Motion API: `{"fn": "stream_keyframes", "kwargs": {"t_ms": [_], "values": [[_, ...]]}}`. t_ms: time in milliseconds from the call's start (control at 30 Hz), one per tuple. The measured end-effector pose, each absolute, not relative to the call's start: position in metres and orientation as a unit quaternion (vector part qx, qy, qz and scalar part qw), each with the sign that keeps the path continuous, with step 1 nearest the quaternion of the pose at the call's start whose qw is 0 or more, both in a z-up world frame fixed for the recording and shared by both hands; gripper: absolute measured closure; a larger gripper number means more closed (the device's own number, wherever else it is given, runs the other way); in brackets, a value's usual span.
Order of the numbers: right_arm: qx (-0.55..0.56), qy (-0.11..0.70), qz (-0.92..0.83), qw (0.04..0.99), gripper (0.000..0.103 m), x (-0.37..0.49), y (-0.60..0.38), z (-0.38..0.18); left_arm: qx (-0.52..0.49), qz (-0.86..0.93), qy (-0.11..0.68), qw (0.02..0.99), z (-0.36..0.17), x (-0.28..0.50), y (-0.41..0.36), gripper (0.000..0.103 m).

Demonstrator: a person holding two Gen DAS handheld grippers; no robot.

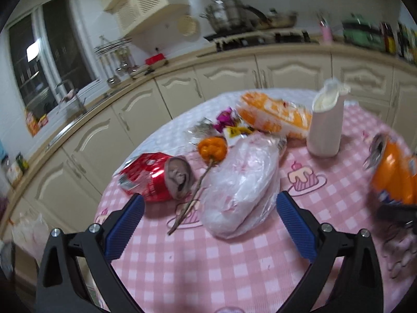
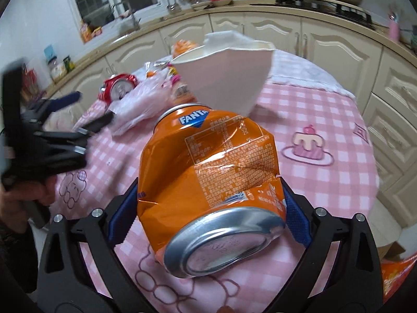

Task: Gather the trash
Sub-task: 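Grasp the crushed orange Fanta can with the right gripper while the left gripper approaches the plastic bag, then grasp the clear plastic bag with the left gripper and lift it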

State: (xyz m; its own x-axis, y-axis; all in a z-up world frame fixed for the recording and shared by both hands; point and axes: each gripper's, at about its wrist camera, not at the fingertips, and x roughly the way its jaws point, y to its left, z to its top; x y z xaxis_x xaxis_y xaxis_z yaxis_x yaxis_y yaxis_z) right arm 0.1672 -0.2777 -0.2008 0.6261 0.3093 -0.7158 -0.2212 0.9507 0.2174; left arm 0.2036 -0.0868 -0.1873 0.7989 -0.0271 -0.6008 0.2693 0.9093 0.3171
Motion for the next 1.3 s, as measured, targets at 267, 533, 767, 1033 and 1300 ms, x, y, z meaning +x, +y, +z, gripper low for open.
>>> {"fn": "stream_keyframes", "kwargs": {"t_ms": [267,533,767,1033,1300], "values": [[0.075,0.391,0.134,0.907,0.009,0.158,-0.298,-0.19,0.228,-0.123,0.35,0.9,-0.209,0.241,-0.111,0.059],[0.09,0.365,0.133,0.917,0.009,0.142,-0.311,-0.172,0.117,-0.152,0.326,0.925,-0.179,0.208,-0.084,0.072],[0.101,0.332,0.119,0.93,0.009,0.119,-0.333,-0.151,0.049,-0.185,0.276,0.942,-0.137,0.161,-0.084,0.072],[0.121,0.313,0.029,0.942,0.009,0.079,-0.415,-0.143,0.055,-0.286,0.261,0.921,-0.114,0.118,-0.156,0.072],[0.24,0.398,-0.131,0.876,0.009,0.035,-0.565,-0.247,0.074,-0.408,0.321,0.852,-0.16,0.081,-0.286,0.071]]}}
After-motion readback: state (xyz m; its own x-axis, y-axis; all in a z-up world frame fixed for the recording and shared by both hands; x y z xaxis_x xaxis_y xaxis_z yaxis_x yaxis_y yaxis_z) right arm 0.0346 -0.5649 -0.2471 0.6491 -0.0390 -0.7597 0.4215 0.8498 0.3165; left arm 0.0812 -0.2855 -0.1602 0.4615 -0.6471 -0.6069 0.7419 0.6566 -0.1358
